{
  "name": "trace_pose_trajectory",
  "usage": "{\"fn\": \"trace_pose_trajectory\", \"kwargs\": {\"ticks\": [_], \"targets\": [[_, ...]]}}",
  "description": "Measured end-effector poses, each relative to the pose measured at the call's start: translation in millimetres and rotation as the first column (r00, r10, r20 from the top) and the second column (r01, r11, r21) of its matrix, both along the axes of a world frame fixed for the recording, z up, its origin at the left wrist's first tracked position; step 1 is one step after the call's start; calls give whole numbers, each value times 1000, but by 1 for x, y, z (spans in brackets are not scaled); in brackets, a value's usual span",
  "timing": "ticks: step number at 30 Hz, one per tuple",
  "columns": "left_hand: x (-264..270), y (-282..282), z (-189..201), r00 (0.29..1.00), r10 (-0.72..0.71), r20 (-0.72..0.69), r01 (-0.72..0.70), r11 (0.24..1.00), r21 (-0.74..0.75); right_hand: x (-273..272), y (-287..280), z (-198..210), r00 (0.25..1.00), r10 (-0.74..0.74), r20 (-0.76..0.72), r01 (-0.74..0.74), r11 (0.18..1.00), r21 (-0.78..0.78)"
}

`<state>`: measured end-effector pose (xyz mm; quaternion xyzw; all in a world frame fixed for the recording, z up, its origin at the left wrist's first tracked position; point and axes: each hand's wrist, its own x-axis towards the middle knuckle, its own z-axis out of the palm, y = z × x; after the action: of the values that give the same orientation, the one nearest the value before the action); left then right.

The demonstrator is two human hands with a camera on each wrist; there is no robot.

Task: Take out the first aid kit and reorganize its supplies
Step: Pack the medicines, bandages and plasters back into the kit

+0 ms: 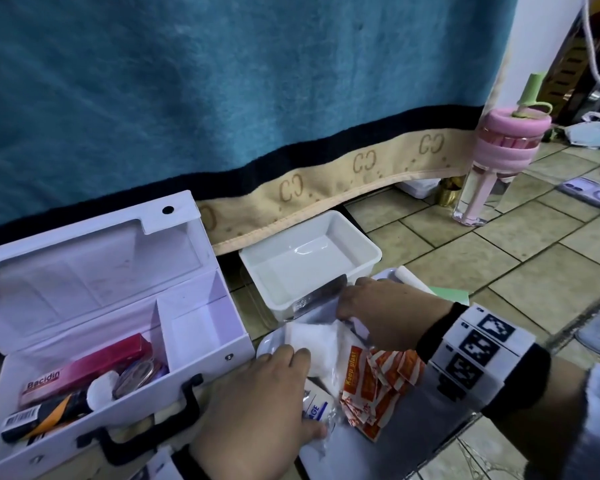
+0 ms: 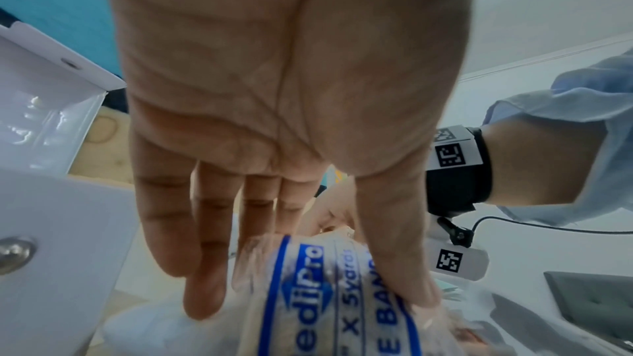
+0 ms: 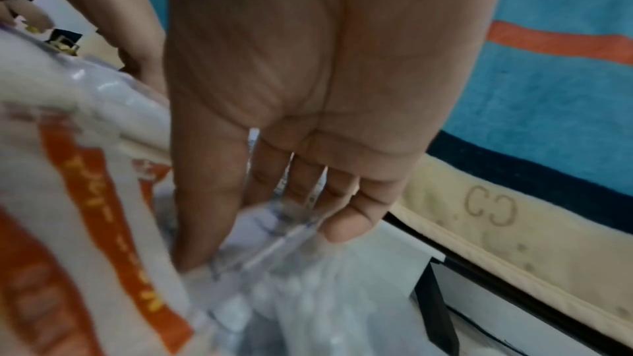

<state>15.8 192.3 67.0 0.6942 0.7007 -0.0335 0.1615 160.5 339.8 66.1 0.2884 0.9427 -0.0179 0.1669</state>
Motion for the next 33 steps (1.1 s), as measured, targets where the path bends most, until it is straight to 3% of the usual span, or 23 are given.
{"fn": "trace_pose_trajectory", "kwargs": {"ticks": [10, 22, 33], "targets": [[-2, -3, -4, 999, 41, -11, -41, 999, 14, -4, 0, 3, 993, 54, 106, -60, 997, 52], [0, -4, -2, 995, 71, 67, -75, 996, 57, -1, 0, 12, 990, 86, 113, -98, 989, 111], [-2, -6, -2, 992, 61, 108, -67, 997, 49, 9, 7, 31, 991, 132, -34, -130, 990, 48]]}}
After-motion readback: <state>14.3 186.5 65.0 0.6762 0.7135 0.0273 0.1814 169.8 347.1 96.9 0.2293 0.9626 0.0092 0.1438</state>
